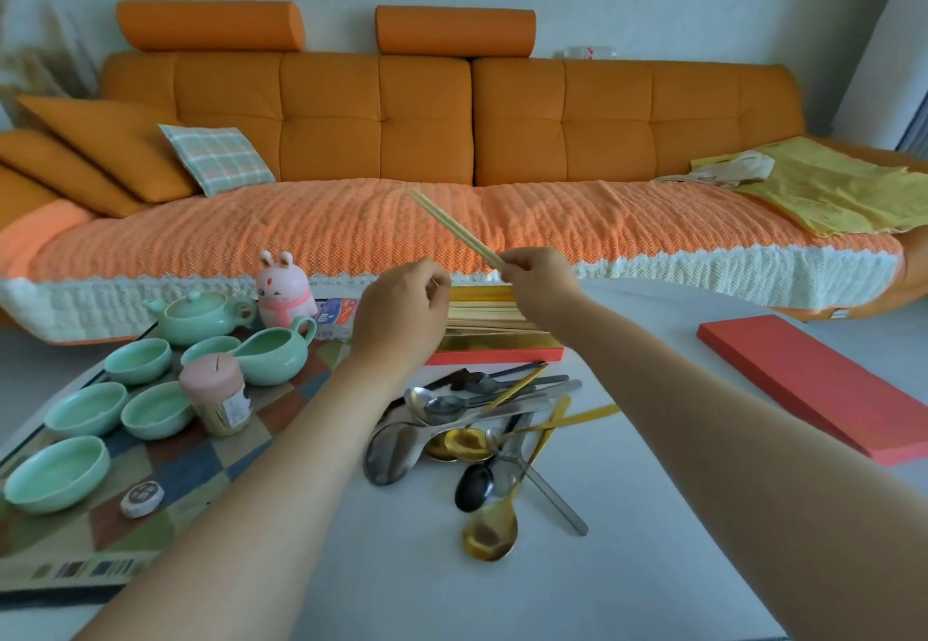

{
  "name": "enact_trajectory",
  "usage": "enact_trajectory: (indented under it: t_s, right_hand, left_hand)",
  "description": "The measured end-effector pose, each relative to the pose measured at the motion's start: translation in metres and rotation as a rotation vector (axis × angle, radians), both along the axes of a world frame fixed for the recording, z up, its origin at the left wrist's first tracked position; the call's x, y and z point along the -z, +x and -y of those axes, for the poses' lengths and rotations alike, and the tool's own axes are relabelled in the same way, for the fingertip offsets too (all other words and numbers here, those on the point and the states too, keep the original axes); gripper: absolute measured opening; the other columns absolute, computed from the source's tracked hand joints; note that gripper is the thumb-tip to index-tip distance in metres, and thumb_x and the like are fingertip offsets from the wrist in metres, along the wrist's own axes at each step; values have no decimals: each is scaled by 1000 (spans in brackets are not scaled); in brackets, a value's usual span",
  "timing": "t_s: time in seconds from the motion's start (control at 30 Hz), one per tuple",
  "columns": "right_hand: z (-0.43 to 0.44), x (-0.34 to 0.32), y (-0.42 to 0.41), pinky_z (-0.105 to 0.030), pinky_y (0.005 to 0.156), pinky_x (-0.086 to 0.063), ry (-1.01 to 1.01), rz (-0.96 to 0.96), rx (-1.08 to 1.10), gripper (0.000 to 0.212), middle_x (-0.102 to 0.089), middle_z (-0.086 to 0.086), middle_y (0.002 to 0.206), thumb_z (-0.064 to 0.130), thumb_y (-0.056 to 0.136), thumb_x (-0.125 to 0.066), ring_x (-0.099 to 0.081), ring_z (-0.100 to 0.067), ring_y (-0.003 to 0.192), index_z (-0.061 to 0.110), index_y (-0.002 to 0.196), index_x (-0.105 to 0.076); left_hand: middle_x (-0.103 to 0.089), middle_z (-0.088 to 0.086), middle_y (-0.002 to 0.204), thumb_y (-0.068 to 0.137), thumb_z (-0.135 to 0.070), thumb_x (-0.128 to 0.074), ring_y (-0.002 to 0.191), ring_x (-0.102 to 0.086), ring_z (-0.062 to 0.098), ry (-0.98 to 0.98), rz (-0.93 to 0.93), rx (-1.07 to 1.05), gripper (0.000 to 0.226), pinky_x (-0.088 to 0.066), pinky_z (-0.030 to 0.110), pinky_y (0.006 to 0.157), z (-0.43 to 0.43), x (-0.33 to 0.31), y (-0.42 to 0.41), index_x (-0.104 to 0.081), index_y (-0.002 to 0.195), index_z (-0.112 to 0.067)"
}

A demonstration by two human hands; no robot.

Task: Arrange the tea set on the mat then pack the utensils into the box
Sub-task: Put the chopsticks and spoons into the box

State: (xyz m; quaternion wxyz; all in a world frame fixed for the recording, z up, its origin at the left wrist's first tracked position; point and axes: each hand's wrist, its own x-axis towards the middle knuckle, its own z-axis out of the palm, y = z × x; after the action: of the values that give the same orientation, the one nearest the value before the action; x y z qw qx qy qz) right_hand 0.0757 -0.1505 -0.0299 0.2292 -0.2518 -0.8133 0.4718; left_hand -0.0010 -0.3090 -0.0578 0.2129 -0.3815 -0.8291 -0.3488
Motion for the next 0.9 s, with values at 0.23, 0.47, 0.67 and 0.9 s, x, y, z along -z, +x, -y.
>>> enact_trajectory:
  t_s: [0.23, 0.47, 0.67, 0.9]
  right_hand:
    - [-30, 29, -35, -26, 48, -42, 445, 319, -12, 42, -66, -5, 97, 3, 98, -38, -56, -18, 61, 24, 122, -66]
    - [-38, 44, -47, -31, 64, -52, 492, 422, -58, 47, -63, -5, 108, -1, 93, -36, -62, -22, 80, 22, 119, -67]
    - [-38, 44, -45, -22, 51, -45, 494, 305, -79, 45, -65, 0, 109, 3, 93, -41, -57, -13, 62, 26, 119, -69]
    - [-24, 37, -28, -29, 77, -50, 486, 417, -299, 29, -65, 2, 115, 35, 94, -52, -62, -16, 93, 31, 115, -71]
  left_hand:
    - [-59, 0, 119, 93, -21, -55, 111, -49, 24, -242, -199, 11, 29, -40, 40, 94, 2, 25, -56, -62, 121, -20]
    - [-36, -6, 156, 104, -33, -33, 146, -26, 14, -521, 48, 137, 47, -21, 36, 116, -1, 42, -66, -41, 148, -21]
    - [-44, -11, 151, 104, -39, -27, 146, -24, 14, -595, 48, 139, 45, -24, 40, 114, -5, 43, -72, -51, 141, -25]
    - [-55, -8, 137, 99, -48, -37, 129, -41, 13, -543, 10, 202, 46, -35, 40, 108, -5, 36, -59, -59, 132, -26]
